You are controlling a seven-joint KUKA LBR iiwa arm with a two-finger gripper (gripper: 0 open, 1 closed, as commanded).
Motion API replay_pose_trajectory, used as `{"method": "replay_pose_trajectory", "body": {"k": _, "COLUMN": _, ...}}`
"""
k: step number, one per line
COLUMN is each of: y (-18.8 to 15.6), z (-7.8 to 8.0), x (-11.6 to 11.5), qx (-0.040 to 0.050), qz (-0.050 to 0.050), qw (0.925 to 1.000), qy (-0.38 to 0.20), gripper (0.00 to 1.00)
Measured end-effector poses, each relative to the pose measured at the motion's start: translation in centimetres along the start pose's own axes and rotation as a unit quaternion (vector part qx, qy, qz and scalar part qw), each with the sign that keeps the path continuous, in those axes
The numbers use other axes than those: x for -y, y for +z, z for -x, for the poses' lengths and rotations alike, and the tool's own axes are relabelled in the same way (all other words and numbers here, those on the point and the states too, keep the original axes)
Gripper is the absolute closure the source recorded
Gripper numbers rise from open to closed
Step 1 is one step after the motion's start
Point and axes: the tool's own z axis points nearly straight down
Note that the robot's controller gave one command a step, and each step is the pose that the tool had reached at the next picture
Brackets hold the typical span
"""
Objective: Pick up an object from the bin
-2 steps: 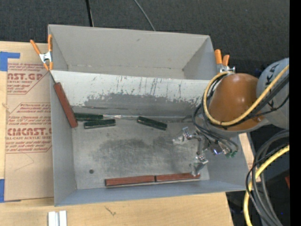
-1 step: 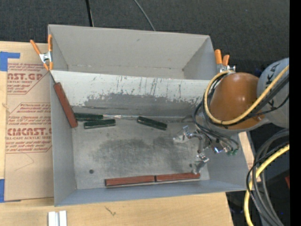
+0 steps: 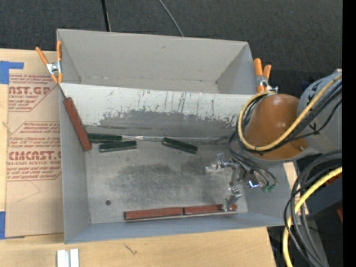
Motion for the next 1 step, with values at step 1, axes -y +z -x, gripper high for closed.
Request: {"method": "replay_pose_trajectory", "body": {"k": 1, "y": 2.02, "z": -1.72, "x": -1.27, "qx": 0.0056, "qz": -0.003, "qw": 0.9899, "qy": -0.141, "gripper": 1.0}}
